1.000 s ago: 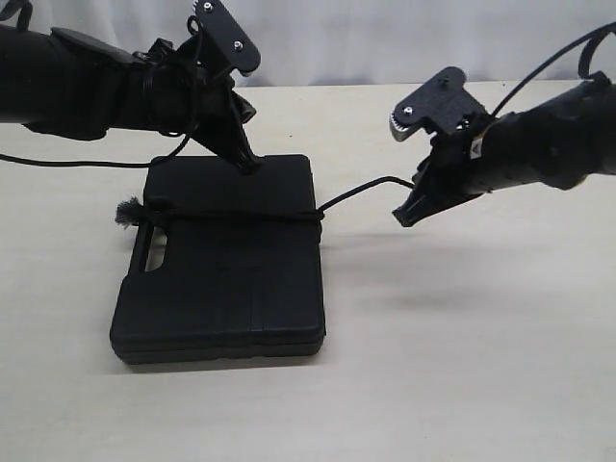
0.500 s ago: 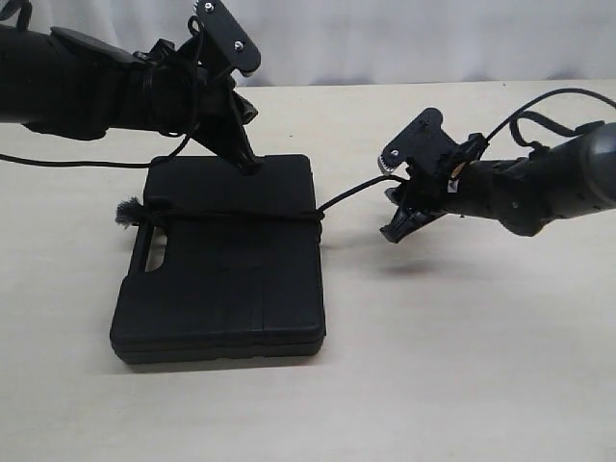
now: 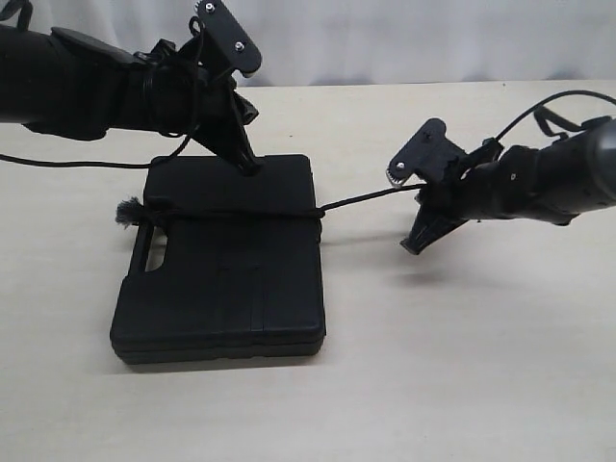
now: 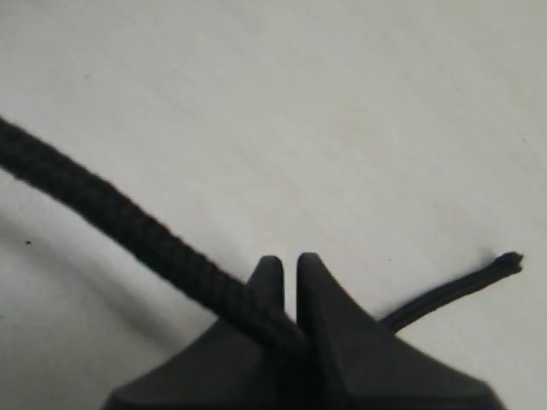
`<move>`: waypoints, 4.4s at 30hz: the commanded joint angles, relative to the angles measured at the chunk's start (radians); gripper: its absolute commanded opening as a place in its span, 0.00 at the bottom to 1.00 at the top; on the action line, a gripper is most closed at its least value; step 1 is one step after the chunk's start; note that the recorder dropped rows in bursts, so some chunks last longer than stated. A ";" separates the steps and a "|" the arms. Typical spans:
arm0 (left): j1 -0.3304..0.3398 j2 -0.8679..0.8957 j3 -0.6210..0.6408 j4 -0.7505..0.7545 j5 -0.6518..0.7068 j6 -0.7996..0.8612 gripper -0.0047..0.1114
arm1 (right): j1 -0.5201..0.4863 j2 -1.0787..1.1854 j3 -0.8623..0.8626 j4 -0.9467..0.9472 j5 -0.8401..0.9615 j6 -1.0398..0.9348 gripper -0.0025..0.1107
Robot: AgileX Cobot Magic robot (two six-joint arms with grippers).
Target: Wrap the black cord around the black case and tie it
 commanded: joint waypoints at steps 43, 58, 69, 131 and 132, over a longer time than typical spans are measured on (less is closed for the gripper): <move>0.001 -0.011 0.002 -0.003 0.016 0.001 0.04 | -0.118 -0.032 0.060 0.055 -0.003 -0.057 0.45; 0.001 -0.011 0.002 -0.003 0.016 0.001 0.04 | -0.118 0.040 0.058 0.010 -0.077 -0.070 0.06; 0.001 -0.011 0.002 -0.003 0.016 0.001 0.04 | -0.132 -0.099 0.108 0.018 0.067 -0.070 0.06; 0.001 -0.006 0.002 -0.002 0.016 0.001 0.04 | -0.087 -0.197 0.108 -0.274 0.294 0.343 0.10; 0.001 -0.006 0.002 -0.002 0.016 0.001 0.04 | -0.087 -0.195 0.110 -0.274 0.294 0.343 0.14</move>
